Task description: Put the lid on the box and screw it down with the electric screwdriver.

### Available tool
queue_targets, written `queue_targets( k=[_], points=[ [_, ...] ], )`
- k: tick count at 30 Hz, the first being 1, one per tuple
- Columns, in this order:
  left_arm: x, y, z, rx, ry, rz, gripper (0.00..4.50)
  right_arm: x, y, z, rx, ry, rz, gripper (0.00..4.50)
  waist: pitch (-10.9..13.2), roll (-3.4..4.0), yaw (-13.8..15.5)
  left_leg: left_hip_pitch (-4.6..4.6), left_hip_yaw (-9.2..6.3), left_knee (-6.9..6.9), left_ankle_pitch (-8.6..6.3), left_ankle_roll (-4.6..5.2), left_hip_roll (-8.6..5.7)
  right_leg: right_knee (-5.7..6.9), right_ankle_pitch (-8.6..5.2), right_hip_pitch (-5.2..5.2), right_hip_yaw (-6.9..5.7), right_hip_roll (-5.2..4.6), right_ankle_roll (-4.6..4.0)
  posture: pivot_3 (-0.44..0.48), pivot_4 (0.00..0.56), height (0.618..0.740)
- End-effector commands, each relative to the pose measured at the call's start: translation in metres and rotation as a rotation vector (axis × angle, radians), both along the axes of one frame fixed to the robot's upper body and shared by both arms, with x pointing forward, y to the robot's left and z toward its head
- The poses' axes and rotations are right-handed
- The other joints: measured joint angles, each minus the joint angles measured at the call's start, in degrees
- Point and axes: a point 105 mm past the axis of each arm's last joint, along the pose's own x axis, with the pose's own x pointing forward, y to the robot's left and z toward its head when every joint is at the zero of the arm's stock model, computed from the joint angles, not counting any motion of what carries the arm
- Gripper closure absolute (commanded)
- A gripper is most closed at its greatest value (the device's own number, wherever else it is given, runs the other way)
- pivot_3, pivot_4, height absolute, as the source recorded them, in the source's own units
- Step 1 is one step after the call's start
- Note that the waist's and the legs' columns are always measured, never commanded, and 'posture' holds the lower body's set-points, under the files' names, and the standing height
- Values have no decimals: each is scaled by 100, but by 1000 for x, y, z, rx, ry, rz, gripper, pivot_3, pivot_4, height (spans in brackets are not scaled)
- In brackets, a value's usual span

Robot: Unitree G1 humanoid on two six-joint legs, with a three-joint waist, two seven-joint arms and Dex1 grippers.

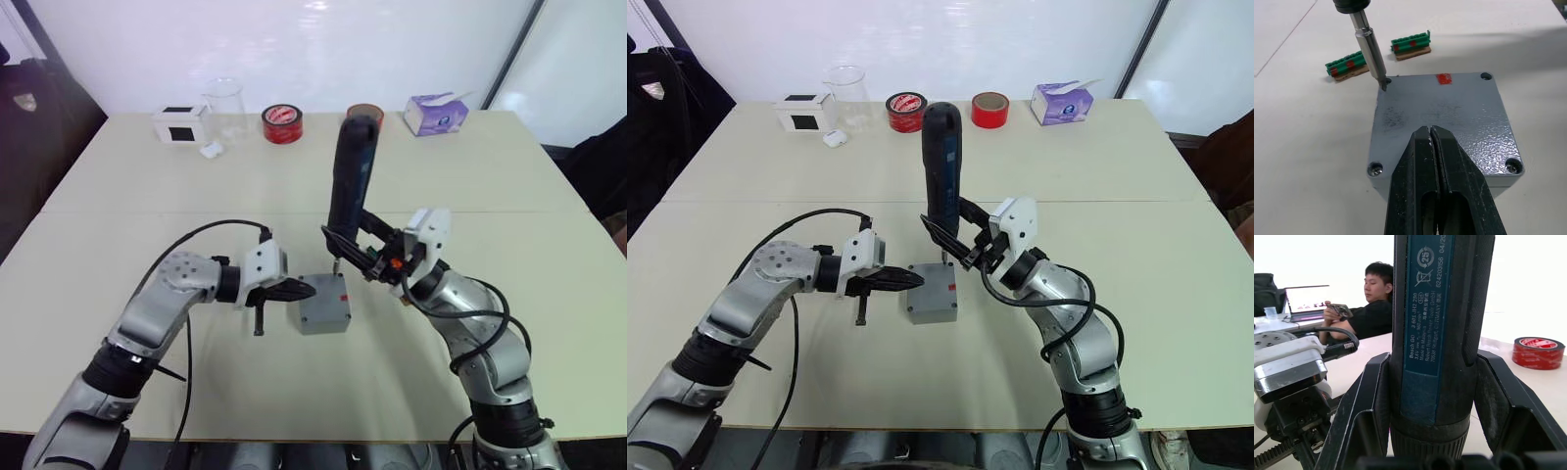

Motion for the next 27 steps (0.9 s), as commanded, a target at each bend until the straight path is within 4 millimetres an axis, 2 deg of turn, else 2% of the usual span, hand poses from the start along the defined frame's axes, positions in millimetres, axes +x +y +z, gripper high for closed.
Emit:
queue_targets(
  k=[1,15,27],
  points=[
    [3,3,-14,52,27,16,4500,-5,-4,13,13,-74,-14,2684,0,0,4,1,0,0,0,0,0,0,0,1,0,0,0,0,150,739],
    [4,2,-19,59,23,17,4500,-5,-11,11,-15,-77,-31,2684,-3,-1,5,8,-1,0,0,0,0,2,0,9,0,0,0,0,150,739],
    [3,4,-21,63,26,22,4500,-2,-4,7,-29,-93,-24,2684,-3,-1,4,10,-1,0,0,0,0,2,0,11,0,0,0,0,150,739]
  ],
)
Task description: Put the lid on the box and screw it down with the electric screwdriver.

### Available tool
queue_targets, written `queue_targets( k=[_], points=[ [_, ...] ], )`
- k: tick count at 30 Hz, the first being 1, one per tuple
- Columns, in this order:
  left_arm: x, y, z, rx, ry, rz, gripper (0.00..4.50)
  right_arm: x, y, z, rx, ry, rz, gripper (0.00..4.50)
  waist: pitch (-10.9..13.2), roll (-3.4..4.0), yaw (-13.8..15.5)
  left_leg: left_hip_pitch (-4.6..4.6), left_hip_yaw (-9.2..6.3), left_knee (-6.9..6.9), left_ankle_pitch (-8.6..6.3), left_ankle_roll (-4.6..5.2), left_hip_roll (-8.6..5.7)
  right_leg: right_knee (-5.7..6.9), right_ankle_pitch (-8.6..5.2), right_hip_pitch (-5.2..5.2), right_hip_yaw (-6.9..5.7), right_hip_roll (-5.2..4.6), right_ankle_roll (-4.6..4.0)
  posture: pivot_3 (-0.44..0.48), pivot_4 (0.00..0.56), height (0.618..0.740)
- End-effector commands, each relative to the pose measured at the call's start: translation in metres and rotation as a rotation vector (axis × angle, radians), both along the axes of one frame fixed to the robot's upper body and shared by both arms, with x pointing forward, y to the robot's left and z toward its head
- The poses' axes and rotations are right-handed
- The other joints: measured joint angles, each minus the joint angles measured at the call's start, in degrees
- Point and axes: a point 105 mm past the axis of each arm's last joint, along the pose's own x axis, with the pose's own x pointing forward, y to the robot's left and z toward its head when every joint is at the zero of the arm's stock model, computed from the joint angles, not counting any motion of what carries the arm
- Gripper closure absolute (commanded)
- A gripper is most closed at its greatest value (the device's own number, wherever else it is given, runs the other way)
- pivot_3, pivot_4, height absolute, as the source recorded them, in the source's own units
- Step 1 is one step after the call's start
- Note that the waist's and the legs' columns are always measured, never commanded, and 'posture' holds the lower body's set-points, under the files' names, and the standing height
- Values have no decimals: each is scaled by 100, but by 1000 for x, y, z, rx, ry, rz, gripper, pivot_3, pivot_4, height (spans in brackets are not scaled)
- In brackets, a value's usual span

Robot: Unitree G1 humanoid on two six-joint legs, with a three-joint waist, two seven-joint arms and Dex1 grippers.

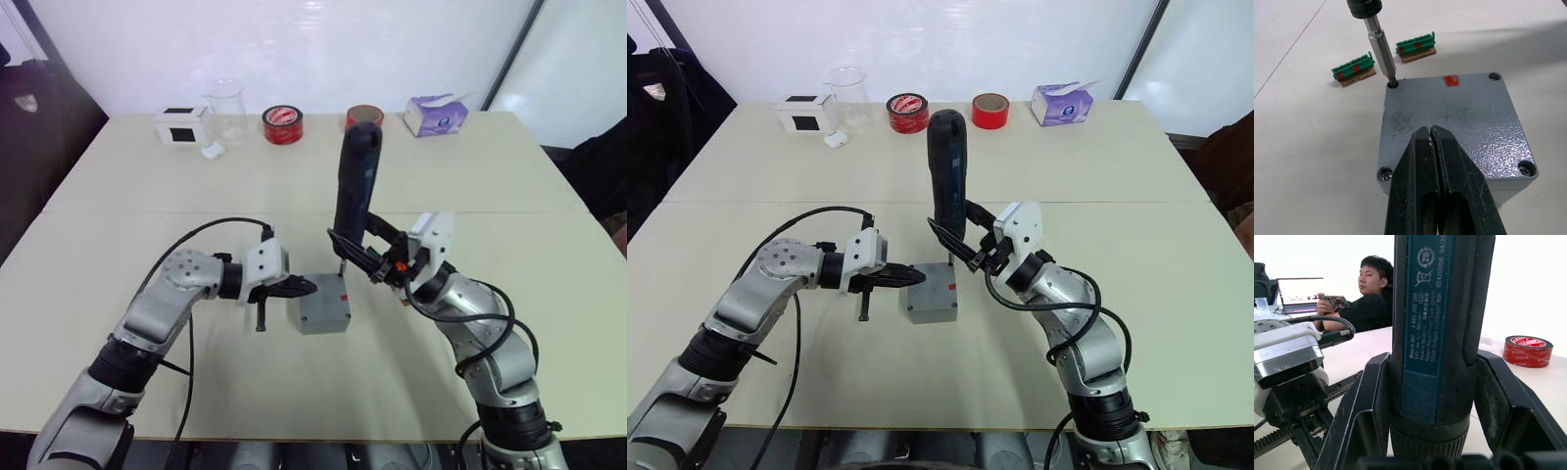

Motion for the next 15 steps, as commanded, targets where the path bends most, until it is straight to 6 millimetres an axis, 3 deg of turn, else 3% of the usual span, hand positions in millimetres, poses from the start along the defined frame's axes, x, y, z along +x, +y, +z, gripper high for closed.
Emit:
queue_targets(
  k=[1,15],
  points=[
    [-2,6,-20,58,58,31,4500,-3,1,11,3,-71,3,2684,0,0,1,0,0,0,0,0,0,0,0,0,0,0,0,0,150,739],
    [-2,4,-19,54,55,37,4500,-3,8,10,-6,-82,30,2684,-1,0,-1,10,0,0,0,0,0,0,0,10,0,0,0,0,150,739]
  ],
)
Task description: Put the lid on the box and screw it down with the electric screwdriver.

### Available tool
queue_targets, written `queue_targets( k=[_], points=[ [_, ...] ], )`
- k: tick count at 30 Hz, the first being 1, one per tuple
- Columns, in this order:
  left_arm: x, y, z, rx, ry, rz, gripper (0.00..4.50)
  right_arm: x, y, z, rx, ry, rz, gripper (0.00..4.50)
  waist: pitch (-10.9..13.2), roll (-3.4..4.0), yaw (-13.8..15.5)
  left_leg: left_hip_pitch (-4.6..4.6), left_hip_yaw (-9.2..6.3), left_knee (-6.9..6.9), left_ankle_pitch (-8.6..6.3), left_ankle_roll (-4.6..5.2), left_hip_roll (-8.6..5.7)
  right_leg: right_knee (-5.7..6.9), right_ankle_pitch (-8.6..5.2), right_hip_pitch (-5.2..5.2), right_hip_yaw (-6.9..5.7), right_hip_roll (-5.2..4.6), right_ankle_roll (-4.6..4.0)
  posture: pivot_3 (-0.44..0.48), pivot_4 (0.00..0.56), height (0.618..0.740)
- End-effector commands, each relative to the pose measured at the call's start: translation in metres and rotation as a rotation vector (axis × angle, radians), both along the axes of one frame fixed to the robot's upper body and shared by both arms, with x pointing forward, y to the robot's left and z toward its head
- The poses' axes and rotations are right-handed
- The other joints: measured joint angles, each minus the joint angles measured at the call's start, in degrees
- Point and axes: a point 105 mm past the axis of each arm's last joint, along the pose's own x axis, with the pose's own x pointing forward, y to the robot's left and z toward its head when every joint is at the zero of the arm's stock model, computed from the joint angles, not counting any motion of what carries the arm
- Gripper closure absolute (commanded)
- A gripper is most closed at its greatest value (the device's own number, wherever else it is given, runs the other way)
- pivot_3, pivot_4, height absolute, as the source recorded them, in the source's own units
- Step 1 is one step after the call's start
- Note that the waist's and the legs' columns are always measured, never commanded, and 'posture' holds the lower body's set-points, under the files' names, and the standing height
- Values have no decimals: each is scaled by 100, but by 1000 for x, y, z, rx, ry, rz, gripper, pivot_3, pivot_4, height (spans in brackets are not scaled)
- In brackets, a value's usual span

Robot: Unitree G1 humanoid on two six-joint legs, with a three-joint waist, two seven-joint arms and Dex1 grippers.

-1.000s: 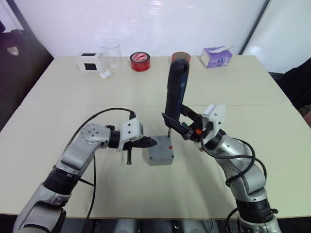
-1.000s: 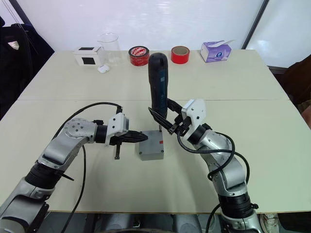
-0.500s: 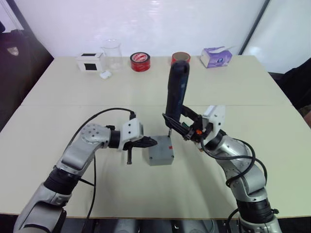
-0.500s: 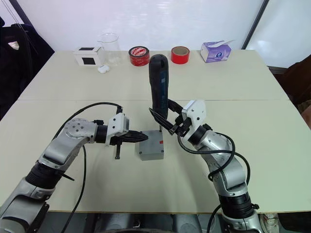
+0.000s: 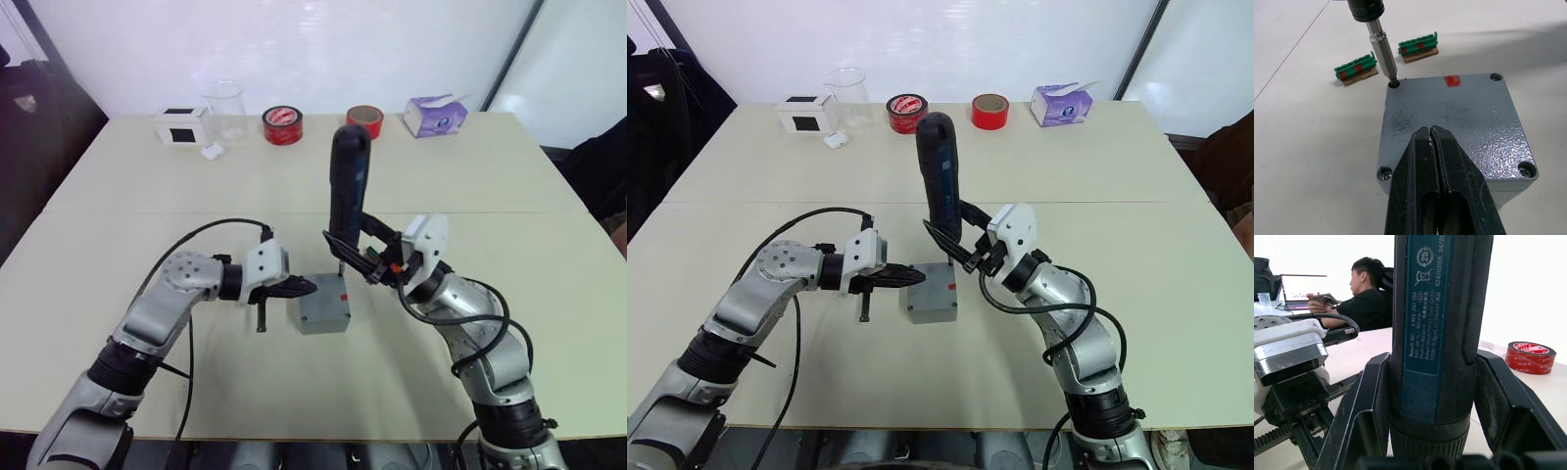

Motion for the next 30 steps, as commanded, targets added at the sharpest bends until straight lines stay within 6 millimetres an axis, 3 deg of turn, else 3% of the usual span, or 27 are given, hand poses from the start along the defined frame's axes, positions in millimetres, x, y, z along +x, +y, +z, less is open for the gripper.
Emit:
queue_targets(
  k=[1,11,17,24,30],
  points=[
    [-1,4,-18,57,52,26,4500,-3,3,12,15,-57,16,2684,0,0,-1,0,0,0,0,0,0,0,0,0,0,0,0,0,150,739],
    [-1,4,-18,59,52,26,4500,-2,4,15,19,-62,20,2684,0,0,-1,1,0,0,0,0,1,0,0,1,0,0,0,0,150,739],
    [-1,3,-18,60,52,24,4500,-3,-1,-6,-26,15,17,2684,-1,-1,-1,4,0,0,0,0,1,0,0,4,0,0,0,0,150,739],
    [-3,3,-21,73,53,16,4500,4,-13,-10,-14,79,-45,2684,-2,-3,-2,85,0,-18,-2,2,6,-20,-5,84,-1,0,-3,0,150,739],
    [-4,4,-28,102,49,14,4500,7,-15,-32,-98,175,-79,2684,-38,-21,3,85,-1,-18,-1,2,10,-19,-10,85,0,-1,-12,0,150,739]
  ],
)
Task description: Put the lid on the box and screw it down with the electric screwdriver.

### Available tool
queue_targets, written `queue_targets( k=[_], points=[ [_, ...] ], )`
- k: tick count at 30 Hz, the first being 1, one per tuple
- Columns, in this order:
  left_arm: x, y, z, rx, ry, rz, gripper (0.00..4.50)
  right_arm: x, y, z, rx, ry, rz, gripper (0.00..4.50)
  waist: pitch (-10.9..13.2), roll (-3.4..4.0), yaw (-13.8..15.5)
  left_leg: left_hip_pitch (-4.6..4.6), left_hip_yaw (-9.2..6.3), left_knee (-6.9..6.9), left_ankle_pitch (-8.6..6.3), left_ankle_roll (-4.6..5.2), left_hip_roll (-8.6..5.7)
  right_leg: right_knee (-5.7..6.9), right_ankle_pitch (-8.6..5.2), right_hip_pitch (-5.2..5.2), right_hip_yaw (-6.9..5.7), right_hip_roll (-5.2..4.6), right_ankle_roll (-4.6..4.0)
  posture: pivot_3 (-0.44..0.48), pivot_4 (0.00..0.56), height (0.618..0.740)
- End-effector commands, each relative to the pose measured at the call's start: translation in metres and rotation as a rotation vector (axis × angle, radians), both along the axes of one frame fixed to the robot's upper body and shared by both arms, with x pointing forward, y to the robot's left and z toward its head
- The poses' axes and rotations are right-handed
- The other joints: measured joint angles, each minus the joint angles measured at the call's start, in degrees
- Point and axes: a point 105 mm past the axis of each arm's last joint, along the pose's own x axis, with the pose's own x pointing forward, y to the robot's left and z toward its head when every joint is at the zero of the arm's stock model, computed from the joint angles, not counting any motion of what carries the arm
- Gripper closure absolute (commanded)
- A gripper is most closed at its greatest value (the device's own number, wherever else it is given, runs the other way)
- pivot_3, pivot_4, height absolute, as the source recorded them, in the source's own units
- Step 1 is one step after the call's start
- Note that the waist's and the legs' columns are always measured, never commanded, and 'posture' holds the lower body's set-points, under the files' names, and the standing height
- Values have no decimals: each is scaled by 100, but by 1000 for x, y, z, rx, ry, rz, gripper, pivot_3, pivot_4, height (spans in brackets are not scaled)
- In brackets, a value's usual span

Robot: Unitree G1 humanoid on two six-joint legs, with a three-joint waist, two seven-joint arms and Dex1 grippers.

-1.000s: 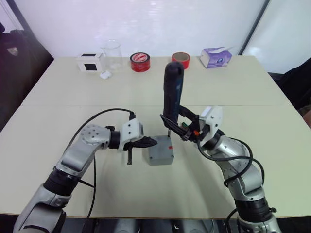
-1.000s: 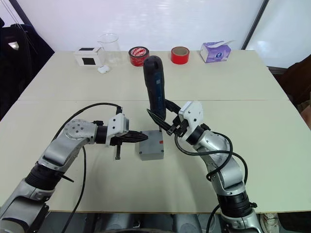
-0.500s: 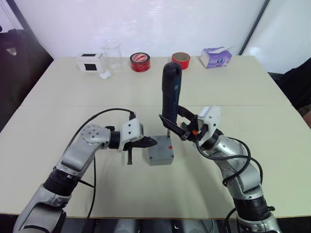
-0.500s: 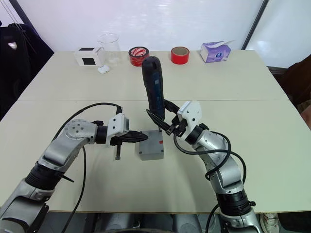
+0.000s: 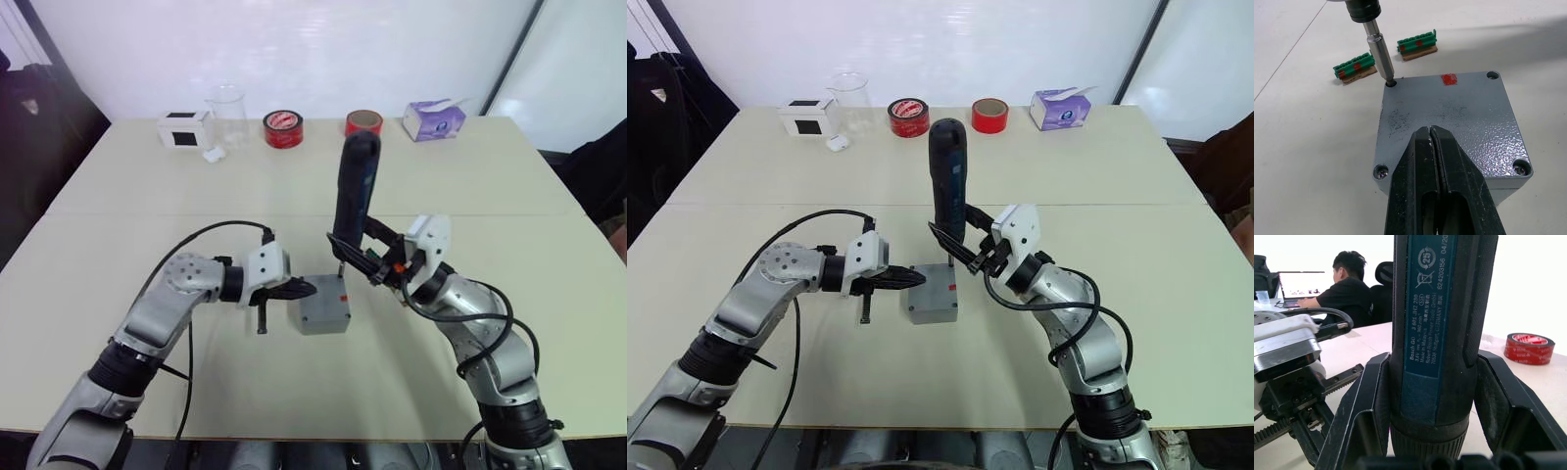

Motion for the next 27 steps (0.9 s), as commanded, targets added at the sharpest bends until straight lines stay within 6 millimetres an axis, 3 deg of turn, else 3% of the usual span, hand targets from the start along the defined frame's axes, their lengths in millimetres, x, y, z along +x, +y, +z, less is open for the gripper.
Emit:
queue_targets(
  k=[1,13,18,27],
  points=[
    [-2,5,-23,76,57,18,4500,5,-7,-27,-68,121,-58,2684,-27,-12,0,0,0,0,0,0,0,0,0,0,0,0,0,0,150,739],
    [-2,8,-29,117,54,15,4500,9,-8,-51,-156,204,-133,2684,-118,-41,0,32,-2,-12,0,0,4,-10,-10,29,0,-1,-15,0,150,739],
    [-2,7,-29,117,57,14,4500,10,-11,-59,-185,240,-154,2684,-143,-47,1,108,-6,-63,0,0,5,-66,-27,101,-3,-5,-32,0,150,739],
    [-2,7,-31,130,57,8,4500,13,-17,-70,-201,313,-208,2684,-185,-57,9,106,-27,-68,-1,0,9,-95,-26,99,-11,-23,-33,0,150,739]
  ],
)
